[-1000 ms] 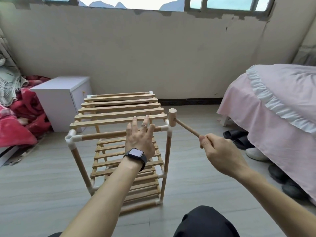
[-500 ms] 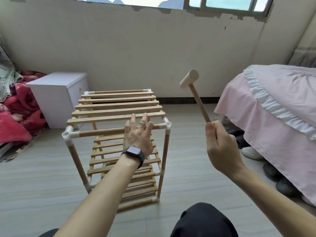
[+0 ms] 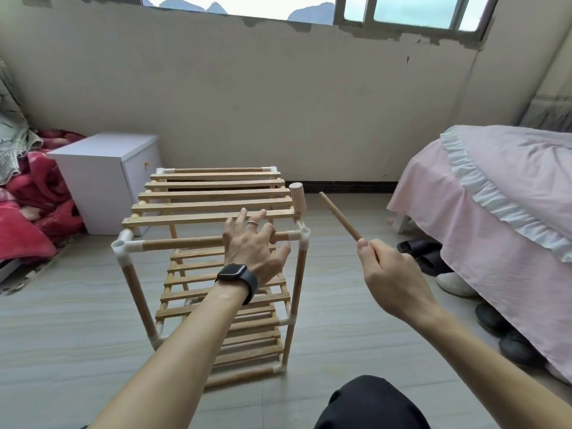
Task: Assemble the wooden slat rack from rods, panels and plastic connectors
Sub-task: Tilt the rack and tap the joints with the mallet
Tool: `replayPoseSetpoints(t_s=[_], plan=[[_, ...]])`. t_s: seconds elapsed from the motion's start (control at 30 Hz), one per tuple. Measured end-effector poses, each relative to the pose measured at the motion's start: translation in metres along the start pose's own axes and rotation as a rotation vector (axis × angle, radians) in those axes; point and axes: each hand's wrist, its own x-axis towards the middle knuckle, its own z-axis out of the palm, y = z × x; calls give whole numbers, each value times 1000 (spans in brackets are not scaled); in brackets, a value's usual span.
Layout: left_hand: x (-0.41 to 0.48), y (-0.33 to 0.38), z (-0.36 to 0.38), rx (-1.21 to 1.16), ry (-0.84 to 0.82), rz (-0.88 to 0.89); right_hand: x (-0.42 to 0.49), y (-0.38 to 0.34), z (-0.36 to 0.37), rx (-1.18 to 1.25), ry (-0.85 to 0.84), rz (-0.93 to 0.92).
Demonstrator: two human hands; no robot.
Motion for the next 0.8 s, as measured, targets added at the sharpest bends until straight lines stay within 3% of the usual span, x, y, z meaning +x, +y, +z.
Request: replayPoseSetpoints(t_s=[0.17, 0.5, 0.7, 0.8], plan=[[-8, -14, -1, 8, 43, 60, 9, -9, 22, 49, -57, 29], [-11, -84, -25, -324, 224, -28, 33, -14, 88, 272, -103, 119], [-6, -145, -51, -429, 135, -230, 67, -55, 129, 345, -139, -69], [-6, -157, -68, -248, -15, -369, 93, -82, 146, 287, -148, -206]])
